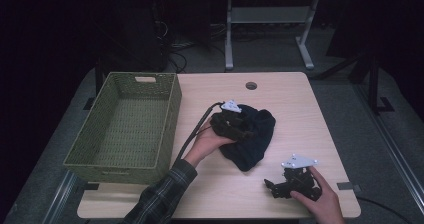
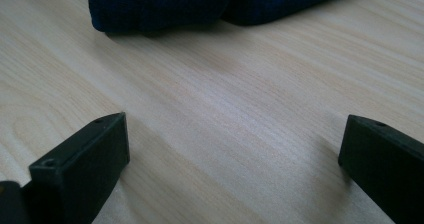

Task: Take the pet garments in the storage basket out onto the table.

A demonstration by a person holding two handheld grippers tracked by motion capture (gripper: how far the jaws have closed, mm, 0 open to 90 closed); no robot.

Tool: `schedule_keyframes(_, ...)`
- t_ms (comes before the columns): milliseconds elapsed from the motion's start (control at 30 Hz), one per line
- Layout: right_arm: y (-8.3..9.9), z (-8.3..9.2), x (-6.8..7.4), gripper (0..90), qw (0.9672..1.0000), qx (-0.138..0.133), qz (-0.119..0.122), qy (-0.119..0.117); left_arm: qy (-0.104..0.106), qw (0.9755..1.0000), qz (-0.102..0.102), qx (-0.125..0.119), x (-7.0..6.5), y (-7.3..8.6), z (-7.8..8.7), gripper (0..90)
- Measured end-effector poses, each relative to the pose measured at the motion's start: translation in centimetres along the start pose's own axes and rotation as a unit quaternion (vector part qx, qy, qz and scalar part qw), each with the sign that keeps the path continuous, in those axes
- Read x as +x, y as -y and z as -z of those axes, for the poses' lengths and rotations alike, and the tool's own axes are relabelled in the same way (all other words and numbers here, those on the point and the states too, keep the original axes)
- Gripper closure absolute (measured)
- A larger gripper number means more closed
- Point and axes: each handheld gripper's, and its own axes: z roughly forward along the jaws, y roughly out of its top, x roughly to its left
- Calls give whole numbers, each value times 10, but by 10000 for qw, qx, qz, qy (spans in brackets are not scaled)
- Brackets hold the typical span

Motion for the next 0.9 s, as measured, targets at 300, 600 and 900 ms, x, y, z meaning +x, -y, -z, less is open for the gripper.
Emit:
schedule_keyframes(300, 0, 0, 0, 0, 10000, 11, -19, -7, -250, 9996, -135, 21, -8, 6, 19, 159)
schedule_keyframes(600, 0, 0, 0, 0, 10000, 11, -6, -2, -579, 9983, -84, -65, -20, 28, 46, 159)
schedule_keyframes(900, 0, 0, 0, 0, 10000, 11, -8, 0, -766, 9970, 71, -107, -29, 54, 64, 159)
